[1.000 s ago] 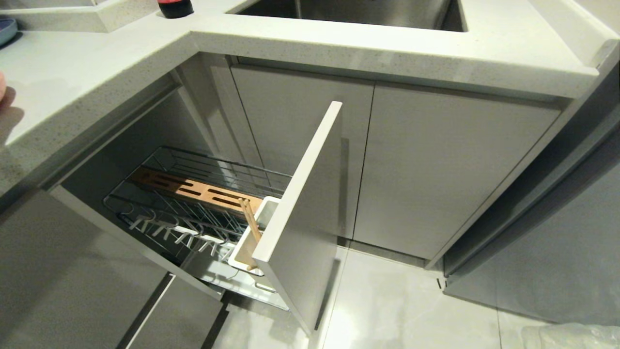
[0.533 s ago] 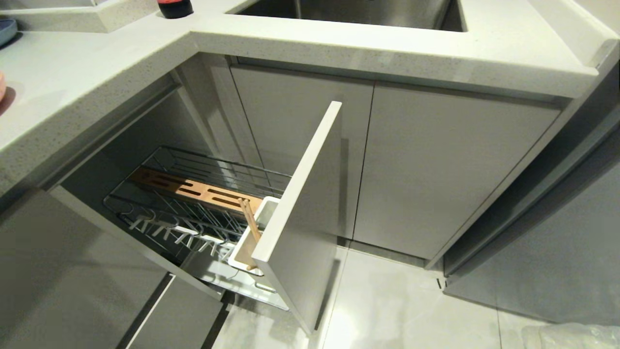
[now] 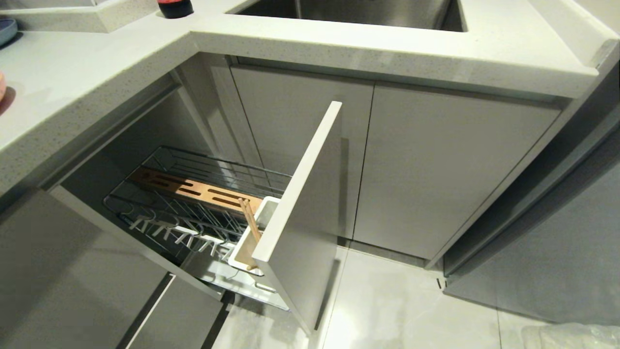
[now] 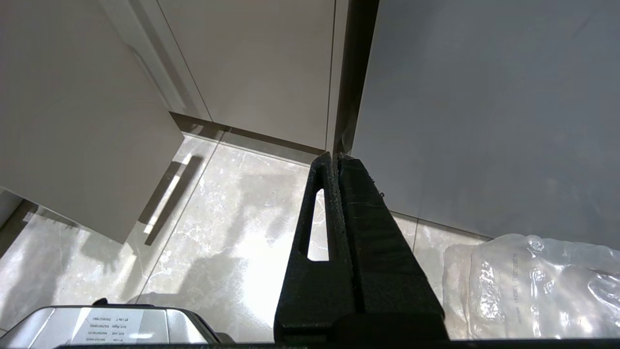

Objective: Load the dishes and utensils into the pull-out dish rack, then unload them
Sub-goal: Take the bowl out of the cupboard, then take the chopsticks out of the cupboard

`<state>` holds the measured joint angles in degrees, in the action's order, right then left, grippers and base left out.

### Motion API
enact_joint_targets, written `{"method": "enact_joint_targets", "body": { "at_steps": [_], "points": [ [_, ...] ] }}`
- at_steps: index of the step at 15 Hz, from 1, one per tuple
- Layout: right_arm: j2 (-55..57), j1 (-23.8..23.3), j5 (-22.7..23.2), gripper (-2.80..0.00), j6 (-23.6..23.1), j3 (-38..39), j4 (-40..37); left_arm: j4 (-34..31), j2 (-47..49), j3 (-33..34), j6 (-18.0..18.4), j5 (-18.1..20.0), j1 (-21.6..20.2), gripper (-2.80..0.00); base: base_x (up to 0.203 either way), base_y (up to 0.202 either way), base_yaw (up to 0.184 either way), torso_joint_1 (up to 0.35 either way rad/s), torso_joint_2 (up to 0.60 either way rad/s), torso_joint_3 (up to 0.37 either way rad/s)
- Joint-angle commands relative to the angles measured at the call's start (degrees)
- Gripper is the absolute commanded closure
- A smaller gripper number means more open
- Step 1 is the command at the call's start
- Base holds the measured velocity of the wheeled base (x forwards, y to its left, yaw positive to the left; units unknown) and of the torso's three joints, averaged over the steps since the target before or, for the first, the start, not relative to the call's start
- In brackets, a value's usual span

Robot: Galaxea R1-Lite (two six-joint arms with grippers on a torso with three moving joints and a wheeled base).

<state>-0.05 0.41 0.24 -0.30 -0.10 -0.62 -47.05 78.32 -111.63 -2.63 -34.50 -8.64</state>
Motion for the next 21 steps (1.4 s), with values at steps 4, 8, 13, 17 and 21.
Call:
{"method": "enact_joint_targets", "body": {
  "at_steps": [4,8,13,17,21],
  "points": [
    [0.0,0.0,0.0,0.00,0.0,0.0,0.0,-2.2,4.4,0.0,-0.1,1.8,-3.7,0.00,0.000,0.000,0.000,0.000,0.00,0.000],
    [0.0,0.0,0.0,0.00,0.0,0.0,0.0,-2.8,5.8,0.1,-0.2,5.7,-5.5,0.00,0.000,0.000,0.000,0.000,0.00,0.000],
    [0.0,0.0,0.0,0.00,0.0,0.0,0.0,-2.7,5.9,0.1,-0.3,5.7,-6.2,-2.80,0.000,0.000,0.000,0.000,0.00,0.000],
    [0.0,0.0,0.0,0.00,0.0,0.0,0.0,-2.3,5.3,0.1,-0.5,5.6,-6.8,-2.80,0.000,0.000,0.000,0.000,0.00,0.000],
    [0.0,0.0,0.0,0.00,0.0,0.0,0.0,-0.5,2.7,0.1,-0.6,5.6,-7.0,-2.80,0.000,0.000,0.000,0.000,0.00,0.000]
  ]
}}
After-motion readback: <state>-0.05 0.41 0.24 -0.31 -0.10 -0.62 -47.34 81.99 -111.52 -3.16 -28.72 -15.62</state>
